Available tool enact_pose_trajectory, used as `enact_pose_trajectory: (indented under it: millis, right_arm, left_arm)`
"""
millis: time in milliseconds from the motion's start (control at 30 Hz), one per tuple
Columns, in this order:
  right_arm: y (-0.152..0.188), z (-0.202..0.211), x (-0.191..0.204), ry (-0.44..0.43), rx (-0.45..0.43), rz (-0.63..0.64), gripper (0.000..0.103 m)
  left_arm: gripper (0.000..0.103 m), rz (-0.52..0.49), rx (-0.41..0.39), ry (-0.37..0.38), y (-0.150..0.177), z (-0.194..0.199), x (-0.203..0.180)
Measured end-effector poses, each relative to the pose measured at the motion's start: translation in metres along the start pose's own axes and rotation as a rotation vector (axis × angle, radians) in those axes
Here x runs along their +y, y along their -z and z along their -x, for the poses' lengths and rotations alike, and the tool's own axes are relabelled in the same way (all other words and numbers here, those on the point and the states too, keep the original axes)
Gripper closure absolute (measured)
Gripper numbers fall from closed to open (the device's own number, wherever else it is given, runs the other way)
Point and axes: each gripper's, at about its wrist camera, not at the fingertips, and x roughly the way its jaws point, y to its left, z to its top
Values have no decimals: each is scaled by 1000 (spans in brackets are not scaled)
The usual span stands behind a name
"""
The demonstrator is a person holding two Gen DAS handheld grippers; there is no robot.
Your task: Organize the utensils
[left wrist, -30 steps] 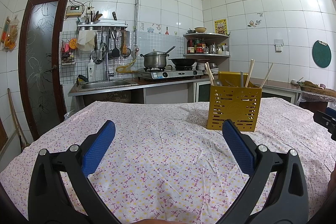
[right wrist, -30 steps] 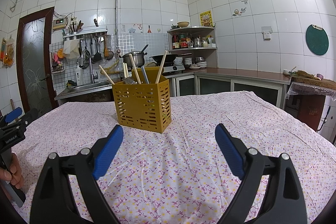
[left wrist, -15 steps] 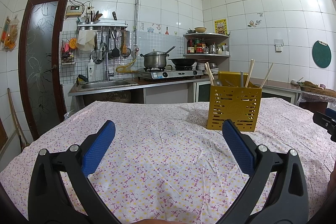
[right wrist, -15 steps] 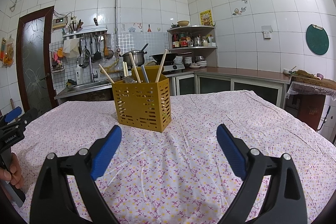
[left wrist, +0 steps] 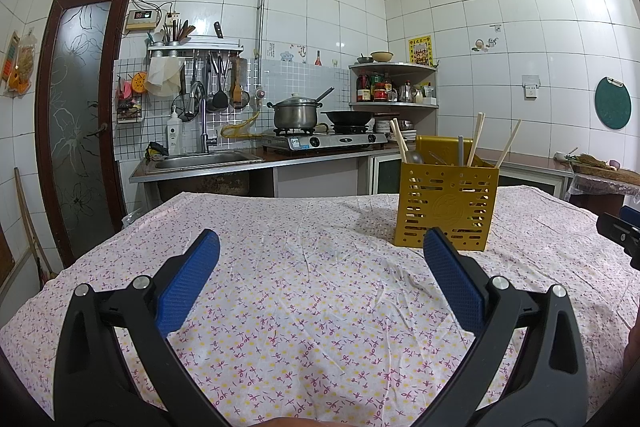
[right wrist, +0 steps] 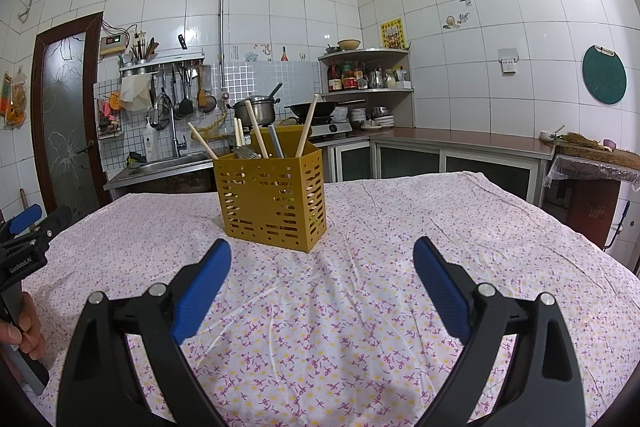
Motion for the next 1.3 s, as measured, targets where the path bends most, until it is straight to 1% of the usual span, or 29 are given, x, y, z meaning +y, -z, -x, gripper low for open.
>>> enact_pose_trajectory:
  millis: [900, 1300]
  right_arm:
    - [2, -1, 1, 2, 5, -1, 12]
    - [2, -1, 2, 2, 6, -2, 12]
  left_arm:
    - [5, 1, 0, 0, -1, 0, 0]
    - [5, -1, 4, 2, 4, -1, -1]
